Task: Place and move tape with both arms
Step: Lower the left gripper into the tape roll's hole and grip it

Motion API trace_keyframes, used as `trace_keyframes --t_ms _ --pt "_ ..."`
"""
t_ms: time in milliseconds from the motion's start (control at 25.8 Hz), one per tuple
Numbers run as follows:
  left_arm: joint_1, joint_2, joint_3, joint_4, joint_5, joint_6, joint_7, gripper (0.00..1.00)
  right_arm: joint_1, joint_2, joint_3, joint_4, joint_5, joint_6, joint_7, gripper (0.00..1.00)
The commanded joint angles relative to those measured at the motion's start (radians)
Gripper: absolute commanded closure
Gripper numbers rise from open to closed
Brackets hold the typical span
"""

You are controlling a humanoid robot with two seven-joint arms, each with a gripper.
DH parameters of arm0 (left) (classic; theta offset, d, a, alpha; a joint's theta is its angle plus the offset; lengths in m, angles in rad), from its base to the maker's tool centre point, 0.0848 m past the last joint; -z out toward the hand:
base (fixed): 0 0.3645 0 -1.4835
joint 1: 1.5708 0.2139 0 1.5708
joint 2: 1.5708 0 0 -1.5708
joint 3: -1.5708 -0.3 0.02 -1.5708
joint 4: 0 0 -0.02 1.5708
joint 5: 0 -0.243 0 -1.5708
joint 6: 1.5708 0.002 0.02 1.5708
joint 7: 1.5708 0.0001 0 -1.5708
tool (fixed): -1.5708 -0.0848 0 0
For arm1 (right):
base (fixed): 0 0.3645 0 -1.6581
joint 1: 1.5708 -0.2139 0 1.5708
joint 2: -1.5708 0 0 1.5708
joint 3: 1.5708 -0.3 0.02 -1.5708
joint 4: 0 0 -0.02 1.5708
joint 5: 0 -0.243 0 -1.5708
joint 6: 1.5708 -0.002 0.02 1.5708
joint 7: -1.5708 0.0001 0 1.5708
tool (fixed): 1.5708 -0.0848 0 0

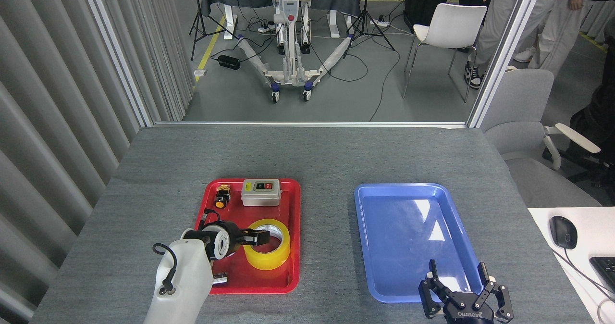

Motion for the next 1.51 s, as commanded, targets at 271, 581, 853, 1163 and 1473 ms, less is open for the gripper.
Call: trace_keyframes --t_ms 271,581,853,1163,1473 --pt "0.001 0.002 -0.009 0.007 -0.004 -0.011 0.007 0.0 0.0 0.003 0.002 0.011 0.0 0.001 0.0 0.0" --pt "0.0 -0.007 -0.023 0.025 -0.018 -0.022 0.007 0.08 0.0 0.003 0.002 0.023 0.002 0.001 0.0 0.0" --pt "0.0 -0.004 -0.023 0.034 -0.02 -0.022 0.007 0.16 -0.002 0.003 0.0 0.023 -0.003 0.001 -0.001 0.0" --pt "0.0 -0.005 -0.023 0.034 -0.018 -0.022 0.013 0.29 0.0 0.005 0.0 0.023 -0.005 0.002 -0.001 0.0" --pt "0.001 0.001 -0.021 0.033 -0.016 -0.05 0.011 0.54 0.0 0.014 0.0 0.023 -0.003 0.002 0.0 0.0"
